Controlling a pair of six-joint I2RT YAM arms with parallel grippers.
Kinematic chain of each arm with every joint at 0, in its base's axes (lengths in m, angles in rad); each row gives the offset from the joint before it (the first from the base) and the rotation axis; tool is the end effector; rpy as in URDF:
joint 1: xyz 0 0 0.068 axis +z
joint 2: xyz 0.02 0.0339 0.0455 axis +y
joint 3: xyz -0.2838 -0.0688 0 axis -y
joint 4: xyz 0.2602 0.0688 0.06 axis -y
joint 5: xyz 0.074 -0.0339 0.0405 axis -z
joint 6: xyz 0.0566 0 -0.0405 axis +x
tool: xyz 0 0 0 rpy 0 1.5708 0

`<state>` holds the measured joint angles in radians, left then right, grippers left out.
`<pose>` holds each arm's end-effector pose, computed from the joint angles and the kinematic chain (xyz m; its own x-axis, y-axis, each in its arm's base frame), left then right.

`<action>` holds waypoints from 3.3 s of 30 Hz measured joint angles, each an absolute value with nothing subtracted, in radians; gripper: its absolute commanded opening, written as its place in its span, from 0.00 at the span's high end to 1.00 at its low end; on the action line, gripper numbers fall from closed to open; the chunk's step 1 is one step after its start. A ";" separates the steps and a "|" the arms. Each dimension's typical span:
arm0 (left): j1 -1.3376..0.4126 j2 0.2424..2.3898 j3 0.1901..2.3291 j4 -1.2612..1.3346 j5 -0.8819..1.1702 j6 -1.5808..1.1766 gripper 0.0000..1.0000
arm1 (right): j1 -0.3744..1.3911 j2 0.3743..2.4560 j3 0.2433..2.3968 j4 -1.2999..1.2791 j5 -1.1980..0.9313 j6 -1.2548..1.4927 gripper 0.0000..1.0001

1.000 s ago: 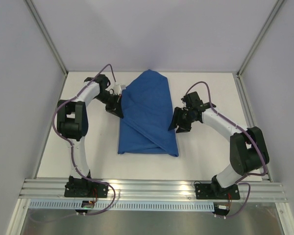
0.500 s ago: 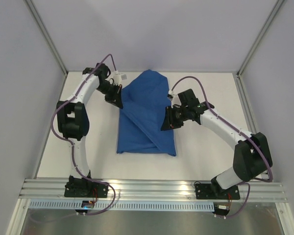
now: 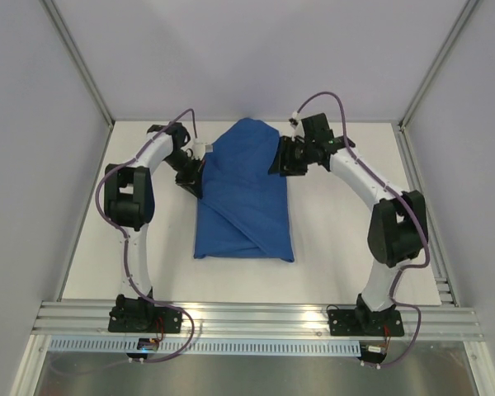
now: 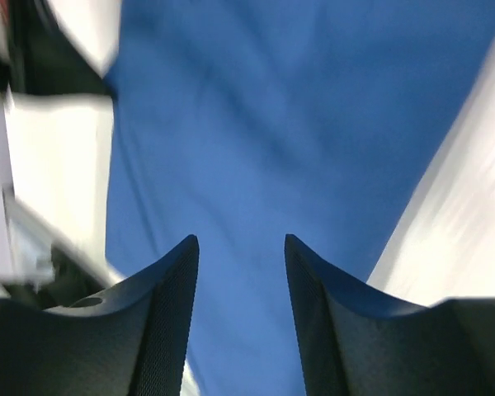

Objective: Prepare the surgical pack

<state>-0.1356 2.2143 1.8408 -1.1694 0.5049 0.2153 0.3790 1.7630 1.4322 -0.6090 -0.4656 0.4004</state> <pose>0.4500 -0.0890 0.1780 -0.9394 0.3169 -0.1305 0.3402 0.8165 -0.4664 0.3746 0.1765 0.2637 -0.9156 0.0103 -0.4020 -0.2387 0.7907 0.5638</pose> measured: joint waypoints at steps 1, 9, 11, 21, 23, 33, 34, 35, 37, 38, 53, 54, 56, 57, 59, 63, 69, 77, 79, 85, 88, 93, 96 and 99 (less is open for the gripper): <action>-0.136 2.214 1.841 -1.170 0.503 0.215 1.00 | 0.366 1.816 1.520 -0.614 -0.424 0.401 0.44; -0.136 2.214 1.841 -1.169 0.495 0.218 1.00 | 0.276 2.188 1.954 -0.657 -0.234 0.448 0.36; -0.136 2.214 1.841 -1.170 0.495 0.218 1.00 | 0.259 2.318 2.072 -0.686 -0.223 0.465 0.32; -0.136 2.222 1.851 -1.176 0.496 0.218 1.00 | 0.238 2.525 2.197 -0.615 -0.279 0.608 0.72; -0.136 2.230 1.860 -1.184 0.495 0.218 1.00 | 0.242 2.547 2.196 -0.593 -0.292 0.646 0.83; -0.134 2.243 1.882 -1.206 0.468 0.232 1.00 | 0.218 2.580 2.183 -0.466 -0.355 0.844 0.99; -0.134 2.243 1.882 -1.203 0.466 0.233 1.00 | 0.213 2.577 2.160 -0.440 -0.355 0.871 0.99; -0.134 2.243 1.882 -1.201 0.464 0.233 1.00 | 0.207 2.573 2.143 -0.419 -0.363 0.900 1.00; -0.134 2.243 1.882 -1.193 0.461 0.233 1.00 | 0.200 2.563 2.119 -0.397 -0.366 0.936 0.99; -0.134 2.243 1.882 -1.187 0.461 0.233 1.00 | 0.198 2.559 2.113 -0.392 -0.366 0.944 1.00; -0.134 2.281 1.956 -1.204 0.419 0.247 0.71 | 0.147 2.503 2.119 -0.431 -0.313 0.802 0.52; -0.133 2.281 1.964 -1.205 0.414 0.249 0.67 | 0.142 2.479 2.107 -0.436 -0.307 0.780 0.52; -0.130 2.281 1.985 -1.207 0.400 0.254 0.66 | 0.136 2.412 2.070 -0.451 -0.296 0.736 0.56; -0.128 2.281 1.996 -1.208 0.390 0.255 0.66 | 0.137 2.378 2.046 -0.452 -0.294 0.718 0.59; -0.124 2.281 2.030 -1.207 0.367 0.257 0.66 | 0.145 2.294 1.991 -0.455 -0.297 0.674 0.72; -0.120 2.263 2.085 -1.202 0.341 0.255 0.73 | 0.193 2.170 1.891 -0.416 -0.372 0.624 1.00; -0.142 2.247 2.140 -1.195 0.385 0.257 0.80 | 0.265 2.185 1.816 -0.372 -0.521 0.615 1.00; -0.242 2.339 2.162 -1.195 0.474 0.268 0.82 | 0.270 2.271 1.755 -0.348 -0.619 0.658 1.00; -0.243 2.391 2.164 -1.191 0.476 0.267 0.83 | 0.267 2.291 1.745 -0.339 -0.626 0.669 0.99; -0.228 2.473 2.188 -1.193 0.496 0.255 0.84 | 0.264 2.374 1.740 -0.338 -0.641 0.699 0.99; -0.226 2.473 2.187 -1.187 0.492 0.255 0.84 | 0.259 2.375 1.740 -0.338 -0.645 0.722 1.00; -0.226 2.469 2.186 -1.187 0.488 0.255 0.83 | 0.252 2.375 1.755 -0.353 -0.638 0.754 0.99; -0.225 2.460 2.187 -1.189 0.487 0.255 0.77 | 0.247 2.375 1.816 -0.399 -0.622 0.752 0.95; -0.214 2.420 2.187 -1.191 0.480 0.250 0.67 | 0.240 2.350 1.859 -0.407 -0.597 0.744 0.86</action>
